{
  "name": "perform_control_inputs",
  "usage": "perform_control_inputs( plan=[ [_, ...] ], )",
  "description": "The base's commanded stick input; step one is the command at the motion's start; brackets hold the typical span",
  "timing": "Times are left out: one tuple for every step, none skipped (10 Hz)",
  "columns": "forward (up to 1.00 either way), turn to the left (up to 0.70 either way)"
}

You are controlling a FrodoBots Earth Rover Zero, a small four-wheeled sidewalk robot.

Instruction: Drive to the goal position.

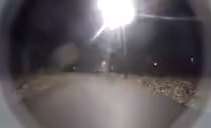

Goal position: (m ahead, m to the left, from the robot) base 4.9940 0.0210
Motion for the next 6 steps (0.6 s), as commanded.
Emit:
perform_control_inputs(
  plan=[
    [1.00,0.17],
    [1.00,0.16],
    [1.00,0.15],
    [1.00,0.14],
    [1.00,0.12],
    [1.00,0.15]
  ],
)
